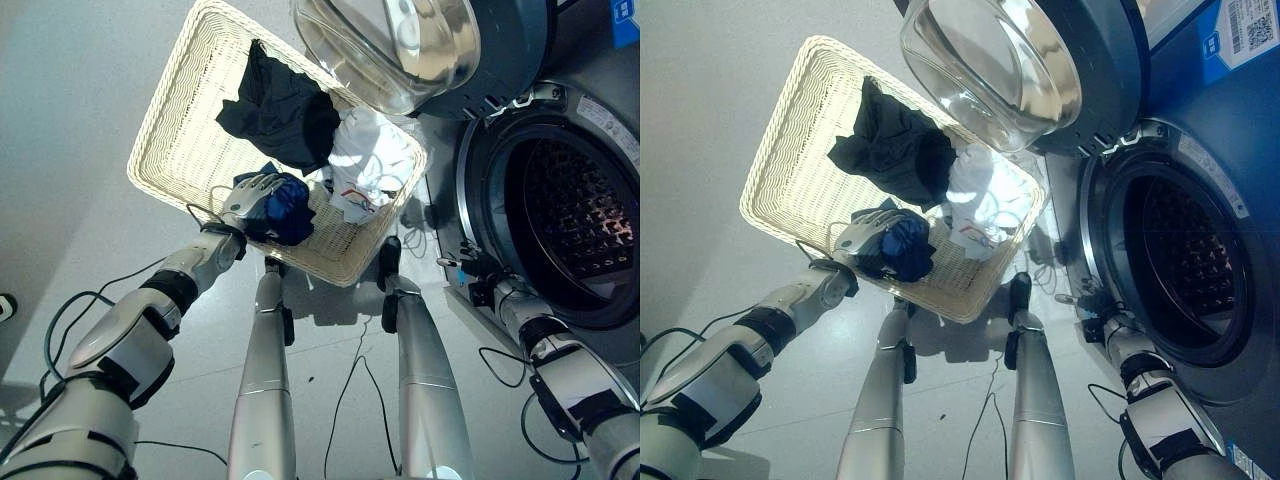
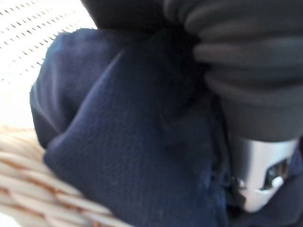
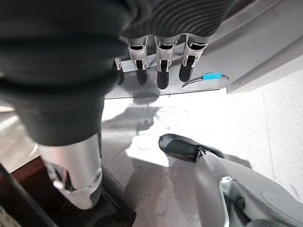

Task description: Put the clothes into the washing machine.

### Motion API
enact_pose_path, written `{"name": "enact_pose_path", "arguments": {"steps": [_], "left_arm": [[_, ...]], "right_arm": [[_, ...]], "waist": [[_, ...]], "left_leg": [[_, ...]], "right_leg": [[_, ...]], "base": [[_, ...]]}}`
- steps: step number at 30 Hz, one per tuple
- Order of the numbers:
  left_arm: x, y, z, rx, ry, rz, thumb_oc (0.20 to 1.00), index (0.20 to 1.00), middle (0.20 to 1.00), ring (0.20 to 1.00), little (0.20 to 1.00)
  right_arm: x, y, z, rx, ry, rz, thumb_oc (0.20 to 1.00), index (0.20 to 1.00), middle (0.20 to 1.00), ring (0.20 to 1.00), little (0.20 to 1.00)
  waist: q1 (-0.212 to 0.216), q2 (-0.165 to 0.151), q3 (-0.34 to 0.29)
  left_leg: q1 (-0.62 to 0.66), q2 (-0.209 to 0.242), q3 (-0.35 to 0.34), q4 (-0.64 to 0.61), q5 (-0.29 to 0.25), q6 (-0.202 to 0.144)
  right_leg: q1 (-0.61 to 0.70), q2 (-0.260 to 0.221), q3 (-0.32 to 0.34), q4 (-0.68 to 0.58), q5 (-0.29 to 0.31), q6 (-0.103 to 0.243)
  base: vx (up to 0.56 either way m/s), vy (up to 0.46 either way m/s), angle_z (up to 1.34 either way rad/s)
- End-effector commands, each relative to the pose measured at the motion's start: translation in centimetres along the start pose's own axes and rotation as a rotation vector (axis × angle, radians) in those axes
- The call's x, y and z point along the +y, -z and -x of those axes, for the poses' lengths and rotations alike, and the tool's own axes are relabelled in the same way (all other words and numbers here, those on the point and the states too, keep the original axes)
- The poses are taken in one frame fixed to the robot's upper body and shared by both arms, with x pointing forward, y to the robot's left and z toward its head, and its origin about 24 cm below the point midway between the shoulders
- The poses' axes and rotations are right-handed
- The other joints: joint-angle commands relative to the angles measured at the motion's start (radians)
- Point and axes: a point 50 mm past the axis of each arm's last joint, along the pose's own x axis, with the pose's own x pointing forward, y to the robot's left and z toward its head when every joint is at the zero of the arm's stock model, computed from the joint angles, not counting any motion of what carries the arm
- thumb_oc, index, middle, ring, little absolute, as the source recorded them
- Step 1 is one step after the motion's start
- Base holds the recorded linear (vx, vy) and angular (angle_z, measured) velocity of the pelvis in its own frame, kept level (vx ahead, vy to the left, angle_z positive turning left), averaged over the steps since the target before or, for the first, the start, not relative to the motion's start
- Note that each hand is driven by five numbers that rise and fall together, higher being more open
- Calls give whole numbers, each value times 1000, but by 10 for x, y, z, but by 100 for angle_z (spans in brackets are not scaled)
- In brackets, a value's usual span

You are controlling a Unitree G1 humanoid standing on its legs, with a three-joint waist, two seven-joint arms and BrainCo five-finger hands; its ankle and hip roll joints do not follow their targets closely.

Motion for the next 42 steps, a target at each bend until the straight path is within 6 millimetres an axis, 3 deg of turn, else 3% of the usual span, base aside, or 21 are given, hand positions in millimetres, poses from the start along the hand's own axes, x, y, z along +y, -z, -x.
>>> {"name": "enact_pose_path", "arguments": {"steps": [1,2,3,5,15,25,28,32,35,42], "left_arm": [[-13,34,8,193,142,-83,1000,1000,1000,1000,1000],[-17,34,9,200,182,-103,589,589,589,589,589],[-18,34,9,200,187,-105,551,551,551,551,551],[-22,35,11,213,226,-108,200,200,200,200,200],[-35,36,15,275,319,-7,200,200,200,200,200],[-35,37,20,328,144,267,200,200,200,200,200],[-24,32,20,312,-59,479,200,200,200,200,200],[-10,25,20,250,-202,602,200,200,200,200,200],[16,6,23,87,-412,802,200,200,200,200,200],[60,-38,38,-269,-619,884,200,200,200,200,200]], "right_arm": [[2,2,1,-14,1,-20,1000,1000,1000,1000,1000],[4,-1,0,-19,-3,-20,1000,1000,1000,1000,1000],[5,-1,0,-20,-3,-20,1000,1000,1000,1000,1000],[6,-4,0,-29,-6,-19,1000,1000,1000,1000,1000],[17,-25,-1,-147,-76,-119,1000,1000,1000,1000,1000],[35,-68,9,-428,-173,-381,1000,1000,1000,1000,1000],[42,-84,22,-550,-209,-515,1000,1000,1000,1000,1000],[49,-91,32,-602,-227,-587,1000,1000,1000,1000,1000],[58,-98,48,-673,-294,-624,1000,1000,1000,1000,1000],[87,-108,84,-775,-495,-622,1000,1000,1000,1000,1000]], "waist": [[11,-57,-17],[10,-59,-17],[10,-60,-17],[8,-61,-17],[1,-60,-17],[4,-56,-17],[7,-54,-17],[11,-52,-17],[21,-49,-17],[37,-52,-17]], "left_leg": [[-30,-91,14,134,-92,71],[-27,-92,14,132,-92,72],[-28,-92,14,132,-92,72],[-27,-91,15,130,-91,72],[-25,-90,16,127,-83,69],[-10,-88,17,110,-73,60],[-4,-87,18,99,-69,56],[-3,-88,16,96,-70,56],[-1,-93,11,87,-71,59],[-2,-103,-4,81,-75,68]], "right_leg": [[26,83,-11,-254,263,27],[30,85,-12,-258,264,26],[30,85,-13,-257,265,26],[30,85,-13,-258,265,27],[32,89,-6,-260,265,24],[44,86,-4,-264,257,24],[46,83,-6,-262,248,23],[46,80,-10,-257,242,25],[46,74,-18,-254,236,27],[44,64,-36,-249,231,33]], "base": [[10,-6,-7],[12,-7,-11],[9,-5,-13],[9,2,-9],[1,2,-1],[-1,7,-2],[-5,20,-2],[0,0,0],[0,0,0],[-1,-39,1]]}}
